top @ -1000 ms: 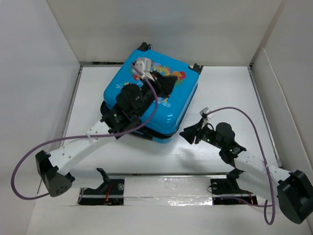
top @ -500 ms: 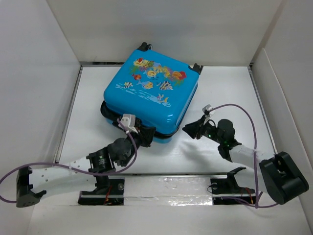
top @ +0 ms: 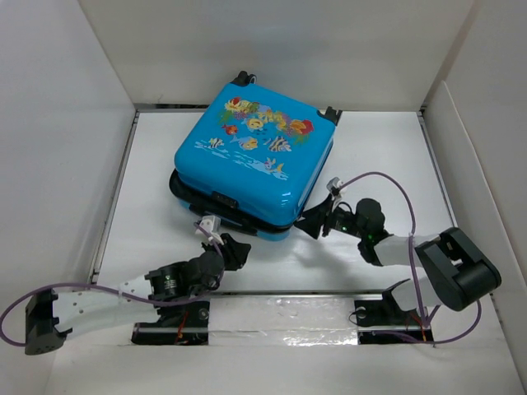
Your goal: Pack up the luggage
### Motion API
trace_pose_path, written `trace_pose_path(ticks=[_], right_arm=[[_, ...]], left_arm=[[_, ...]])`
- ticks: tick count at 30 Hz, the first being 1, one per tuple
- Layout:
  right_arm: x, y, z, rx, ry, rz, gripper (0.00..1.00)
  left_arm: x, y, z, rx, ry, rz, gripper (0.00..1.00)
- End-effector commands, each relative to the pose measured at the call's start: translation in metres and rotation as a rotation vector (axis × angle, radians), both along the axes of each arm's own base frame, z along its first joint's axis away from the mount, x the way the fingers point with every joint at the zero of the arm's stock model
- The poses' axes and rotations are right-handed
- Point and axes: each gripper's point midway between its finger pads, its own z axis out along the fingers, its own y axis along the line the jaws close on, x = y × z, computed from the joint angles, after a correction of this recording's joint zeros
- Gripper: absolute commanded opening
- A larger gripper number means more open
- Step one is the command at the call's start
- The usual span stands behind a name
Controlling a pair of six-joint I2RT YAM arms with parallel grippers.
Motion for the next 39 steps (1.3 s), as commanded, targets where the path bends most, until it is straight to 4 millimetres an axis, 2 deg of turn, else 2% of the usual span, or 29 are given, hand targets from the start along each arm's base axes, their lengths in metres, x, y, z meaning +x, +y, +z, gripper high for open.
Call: trace_pose_path(ticks=[1,5,6,10,11,13,14,16,17,19,21,22,23,25,27,28,29,30,31,33,36,37,39], right_arm=[[0.024,0.008,0.032,0.027,-0.157,-0.051,0.58],[0.036,0.008,0.026,-0.015,-0.165,-0.093,0.58],[0.038,0.009,0.026,-0.016,-0.172,-0.093,0.58],[0.038,0.015,0.025,-0.005,-0.169,-0.078,0.51],[0.038,0.014,0.024,-0.004,-0.166,-0.081,0.41],[0.036,0.015,0.028,0.014,-0.176,-0.087,0.33],[0.036,0.012,0.026,0.016,-0.168,-0.107,0.24],[0.038,0.01,0.026,0.019,-0.163,-0.127,0.17],[0.04,0.008,0.025,0.019,-0.155,-0.149,0.09],[0.039,0.009,0.027,0.034,-0.144,-0.165,0.01],[0.04,0.004,0.028,0.049,-0.133,-0.2,0.0],[0.039,0.002,0.032,0.061,-0.137,-0.213,0.0],[0.041,-0.002,0.033,0.066,-0.134,-0.24,0.0],[0.037,-0.006,0.038,0.08,-0.129,-0.256,0.0],[0.036,-0.008,0.041,0.081,-0.126,-0.264,0.0],[0.036,-0.009,0.038,0.06,-0.11,-0.265,0.0],[0.039,-0.014,0.046,0.064,-0.124,-0.285,0.0],[0.042,-0.019,0.043,0.044,-0.109,-0.302,0.0],[0.043,-0.019,0.048,0.044,-0.113,-0.308,0.0],[0.051,-0.032,0.054,0.039,-0.121,-0.349,0.0],[0.059,-0.046,0.065,0.028,-0.146,-0.383,0.0],[0.06,-0.049,0.06,0.007,-0.122,-0.387,0.0],[0.058,-0.049,0.061,-0.006,-0.115,-0.368,0.0]], left_arm=[[0.003,-0.008,0.005,-0.022,-0.006,0.004,0.23],[0.008,-0.011,0.003,0.02,-0.02,0.011,0.24],[0.011,-0.009,-0.005,0.055,-0.015,0.026,0.24],[0.027,-0.015,0.0,0.058,-0.042,0.031,0.24],[0.03,-0.016,0.002,0.053,-0.048,0.032,0.24],[0.032,-0.024,0.009,0.036,-0.073,0.015,0.24],[0.034,-0.026,0.013,0.045,-0.088,0.009,0.25],[0.037,-0.029,0.013,0.062,-0.092,0.011,0.24],[0.041,-0.028,0.018,0.063,-0.098,0.028,0.24],[0.042,-0.024,0.01,0.101,-0.077,0.045,0.24],[0.044,-0.014,0.011,0.083,-0.06,0.109,0.27],[0.043,-0.005,0.004,0.107,-0.042,0.13,0.3],[0.044,0.0,0.005,0.098,-0.045,0.158,0.41],[0.041,0.011,0.004,0.068,-0.031,0.187,0.54],[0.042,0.025,0.003,0.028,-0.002,0.243,0.58],[0.043,0.039,-0.008,0.025,0.049,0.305,0.58],[0.043,0.045,-0.014,0.014,0.076,0.328,0.57],[0.042,0.052,-0.022,0.01,0.1,0.341,0.57],[0.045,0.054,-0.023,-0.008,0.108,0.349,0.57],[0.051,0.064,-0.034,-0.016,0.143,0.376,0.56],[0.063,0.073,-0.042,-0.052,0.172,0.41,0.54],[0.071,0.071,-0.035,-0.089,0.145,0.406,0.54],[0.075,0.074,-0.043,-0.096,0.149,0.405,0.54]])
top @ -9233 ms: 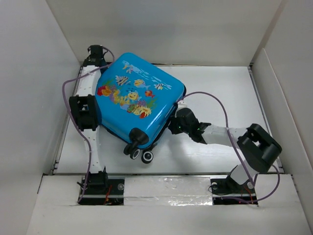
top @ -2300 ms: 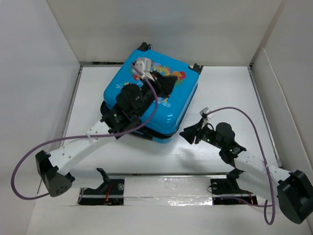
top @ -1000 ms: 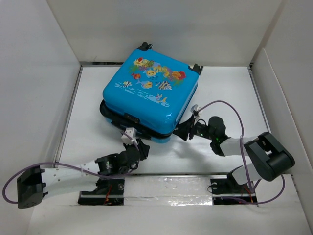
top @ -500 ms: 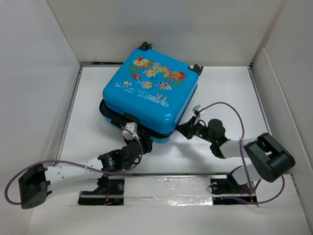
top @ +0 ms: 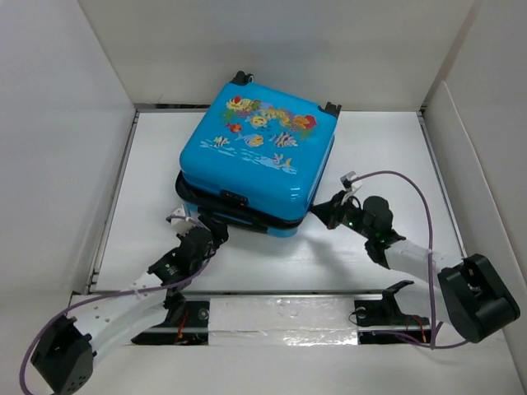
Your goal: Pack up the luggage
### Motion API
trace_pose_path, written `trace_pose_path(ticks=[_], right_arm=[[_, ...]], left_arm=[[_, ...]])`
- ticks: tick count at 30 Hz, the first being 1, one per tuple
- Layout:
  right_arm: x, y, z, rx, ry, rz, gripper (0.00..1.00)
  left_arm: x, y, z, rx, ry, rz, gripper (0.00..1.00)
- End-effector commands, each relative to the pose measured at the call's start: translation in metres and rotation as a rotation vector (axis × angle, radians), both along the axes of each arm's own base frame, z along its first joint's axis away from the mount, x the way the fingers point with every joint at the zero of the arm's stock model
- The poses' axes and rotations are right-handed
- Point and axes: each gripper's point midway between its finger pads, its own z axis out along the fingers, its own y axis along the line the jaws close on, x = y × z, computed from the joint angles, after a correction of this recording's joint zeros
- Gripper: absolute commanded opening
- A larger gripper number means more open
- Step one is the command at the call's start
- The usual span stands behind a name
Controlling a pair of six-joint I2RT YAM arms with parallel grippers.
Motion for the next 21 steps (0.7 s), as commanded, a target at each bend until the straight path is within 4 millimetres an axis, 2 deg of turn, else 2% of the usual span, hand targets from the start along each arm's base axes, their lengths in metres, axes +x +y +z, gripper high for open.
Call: trace_pose_path(ticks=[1,3,4,7,11,16,18,21], right_arm=[[0.023,-0.011,0.045,0.014,-0.119,-0.062,0.0],[0.014,-0.006,0.038,0.029,-0.09,-0.034,0.0],[0.009,-0.001,0.036,0.034,-0.085,-0.017,0.0],[0.0,0.005,0.023,0.018,-0.041,-0.003,0.0],[-0.017,0.017,0.015,-0.001,-0.011,0.021,0.0],[-0.019,0.011,0.013,-0.008,0.0,-0.022,0.0],[-0.019,0.01,0.01,-0.015,0.006,-0.025,0.0],[-0.018,0.011,0.008,-0.019,0.013,-0.025,0.0]], left_arm=[[0.014,-0.016,0.014,-0.115,-0.075,-0.049,0.54],[0.012,-0.025,0.012,-0.135,-0.088,-0.099,0.54],[0.016,-0.029,0.02,-0.158,-0.123,-0.108,0.54],[0.018,-0.036,0.024,-0.177,-0.151,-0.141,0.54],[0.014,-0.046,0.026,-0.191,-0.169,-0.198,0.55],[0.005,-0.044,0.025,-0.219,-0.201,-0.192,0.58],[0.005,-0.045,0.034,-0.235,-0.235,-0.205,0.58],[0.003,-0.043,0.037,-0.254,-0.247,-0.197,0.59]])
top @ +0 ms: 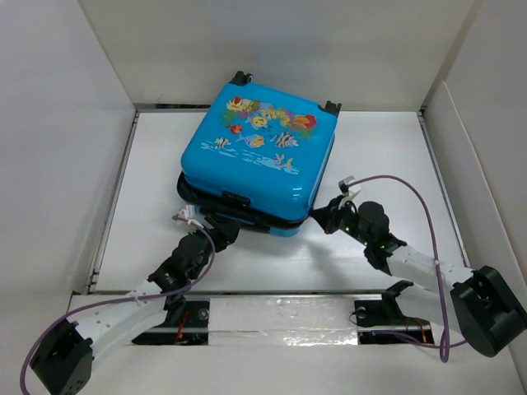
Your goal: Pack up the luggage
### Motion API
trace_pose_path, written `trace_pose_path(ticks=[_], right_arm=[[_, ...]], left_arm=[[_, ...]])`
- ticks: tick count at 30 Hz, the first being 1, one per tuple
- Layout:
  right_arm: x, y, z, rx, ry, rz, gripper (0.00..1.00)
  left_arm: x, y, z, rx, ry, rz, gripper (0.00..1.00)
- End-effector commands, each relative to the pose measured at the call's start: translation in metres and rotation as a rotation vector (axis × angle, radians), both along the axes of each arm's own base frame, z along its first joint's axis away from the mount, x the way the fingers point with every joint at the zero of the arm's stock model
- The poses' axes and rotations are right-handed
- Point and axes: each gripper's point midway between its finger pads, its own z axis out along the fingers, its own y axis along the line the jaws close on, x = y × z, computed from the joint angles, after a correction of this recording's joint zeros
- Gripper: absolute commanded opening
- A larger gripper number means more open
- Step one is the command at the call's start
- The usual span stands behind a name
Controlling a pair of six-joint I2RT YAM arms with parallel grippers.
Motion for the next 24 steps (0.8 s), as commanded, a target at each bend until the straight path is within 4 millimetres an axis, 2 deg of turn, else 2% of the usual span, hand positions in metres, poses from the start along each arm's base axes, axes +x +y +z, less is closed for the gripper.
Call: trace_pose_path(ticks=[1,5,9,10,14,16,20,21,23,24], right_arm=[[-0.002,0.007,0.01,0.025,-0.03,0.024,0.0],[-0.002,0.008,0.012,0.033,-0.033,0.026,0.0],[-0.002,0.007,0.015,0.038,-0.038,0.02,0.0],[-0.003,0.007,0.014,0.037,-0.033,0.021,0.0],[-0.003,0.005,0.016,0.042,-0.036,0.013,0.0],[-0.004,0.007,0.017,0.045,-0.038,0.02,0.0],[-0.007,0.012,0.015,0.049,-0.025,0.038,0.0],[-0.007,0.012,0.013,0.049,-0.02,0.033,0.0],[-0.015,0.019,0.014,0.062,-0.004,0.056,0.0],[-0.017,0.022,0.015,0.067,-0.001,0.059,0.0]], left_arm=[[0.001,0.001,0.013,-0.059,-0.071,0.008,0.59],[0.005,0.004,0.01,-0.055,-0.053,0.039,0.59],[0.012,-0.009,-0.001,0.004,0.022,0.005,0.54],[0.014,-0.011,0.002,-0.012,0.015,0.001,0.52],[0.013,-0.012,-0.002,-0.029,0.031,0.004,0.49],[0.014,-0.01,-0.001,-0.031,0.024,0.018,0.48],[0.02,-0.013,0.02,-0.075,-0.047,0.021,0.48],[0.021,-0.017,0.021,-0.071,-0.056,0.003,0.36],[0.024,-0.024,0.032,-0.096,-0.089,-0.021,0.21],[0.024,-0.031,0.029,-0.095,-0.076,-0.048,0.09]])
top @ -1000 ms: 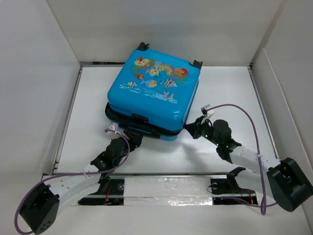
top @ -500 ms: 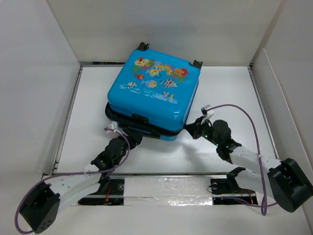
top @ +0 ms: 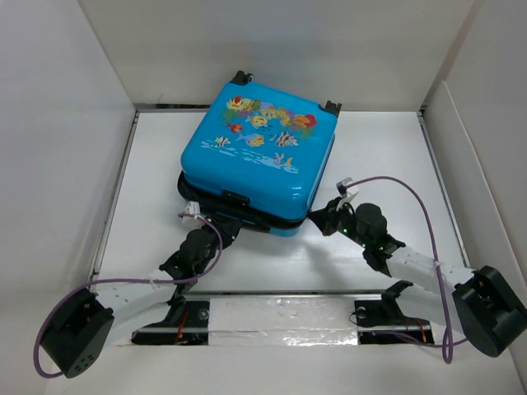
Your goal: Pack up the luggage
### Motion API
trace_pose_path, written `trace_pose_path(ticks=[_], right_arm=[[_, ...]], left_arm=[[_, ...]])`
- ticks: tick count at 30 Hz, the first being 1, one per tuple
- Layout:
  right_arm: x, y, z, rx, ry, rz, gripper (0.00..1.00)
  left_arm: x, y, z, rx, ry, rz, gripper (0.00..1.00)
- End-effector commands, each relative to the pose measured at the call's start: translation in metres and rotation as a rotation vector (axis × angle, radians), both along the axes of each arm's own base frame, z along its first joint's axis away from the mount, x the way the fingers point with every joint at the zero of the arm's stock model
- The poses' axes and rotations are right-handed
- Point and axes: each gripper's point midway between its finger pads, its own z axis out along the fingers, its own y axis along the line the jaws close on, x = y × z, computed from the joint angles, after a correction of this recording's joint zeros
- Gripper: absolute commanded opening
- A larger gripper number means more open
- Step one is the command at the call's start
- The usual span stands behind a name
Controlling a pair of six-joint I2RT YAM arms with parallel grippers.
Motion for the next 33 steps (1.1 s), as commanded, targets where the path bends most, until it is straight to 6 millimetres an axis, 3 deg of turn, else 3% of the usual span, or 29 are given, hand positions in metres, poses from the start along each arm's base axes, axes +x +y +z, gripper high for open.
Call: trace_pose_path(ticks=[1,5,10,13,16,17,19,20,21,22,23,25,27,29,30,32,33], right_arm=[[-0.016,0.019,0.014,0.057,0.001,0.066,0.0],[-0.044,0.04,0.014,0.038,0.044,0.122,0.0],[-0.075,0.043,-0.005,-0.048,0.142,0.131,0.0],[-0.09,0.05,-0.001,-0.039,0.168,0.132,0.0],[-0.102,0.075,0.012,0.017,0.175,0.169,0.0],[-0.102,0.083,0.03,0.051,0.156,0.177,0.0],[-0.095,0.105,0.023,0.034,0.174,0.147,0.0],[-0.103,0.118,0.025,0.029,0.175,0.165,0.0],[-0.104,0.128,0.029,0.029,0.172,0.157,0.0],[-0.097,0.14,0.045,0.049,0.154,0.109,0.0],[-0.102,0.151,0.035,0.014,0.168,0.106,0.0],[-0.091,0.162,0.049,0.034,0.151,0.049,0.0],[-0.089,0.171,0.047,0.042,0.15,0.039,0.0],[-0.075,0.177,0.06,0.089,0.116,0.01,0.0],[-0.063,0.178,0.056,0.083,0.119,-0.002,0.0],[-0.055,0.191,0.07,0.12,0.094,0.037,0.0],[-0.053,0.198,0.066,0.114,0.094,0.059,0.0]], left_arm=[[0.012,-0.02,0.037,-0.049,-0.119,-0.06,0.03],[0.015,-0.033,0.041,-0.09,-0.129,-0.078,0.0],[0.023,-0.032,0.047,-0.096,-0.149,-0.046,0.0],[0.025,-0.035,0.049,-0.099,-0.154,-0.053,0.0],[0.022,-0.042,0.047,-0.118,-0.151,-0.08,0.0],[0.023,-0.044,0.046,-0.123,-0.151,-0.084,0.0],[0.014,-0.056,0.047,-0.131,-0.148,-0.12,0.0],[0.012,-0.06,0.047,-0.133,-0.151,-0.131,0.0],[0.01,-0.065,0.048,-0.13,-0.151,-0.138,0.0],[0.003,-0.073,0.05,-0.129,-0.157,-0.167,0.0],[0.0,-0.076,0.05,-0.124,-0.159,-0.174,0.0],[0.0,-0.076,0.053,-0.126,-0.168,-0.168,0.0],[-0.002,-0.078,0.054,-0.127,-0.171,-0.184,0.0],[-0.005,-0.078,0.054,-0.131,-0.175,-0.198,0.0],[-0.008,-0.079,0.052,-0.134,-0.175,-0.213,0.0],[-0.011,-0.082,0.057,-0.157,-0.193,-0.234,0.0],[-0.013,-0.084,0.053,-0.158,-0.186,-0.25,0.0]])
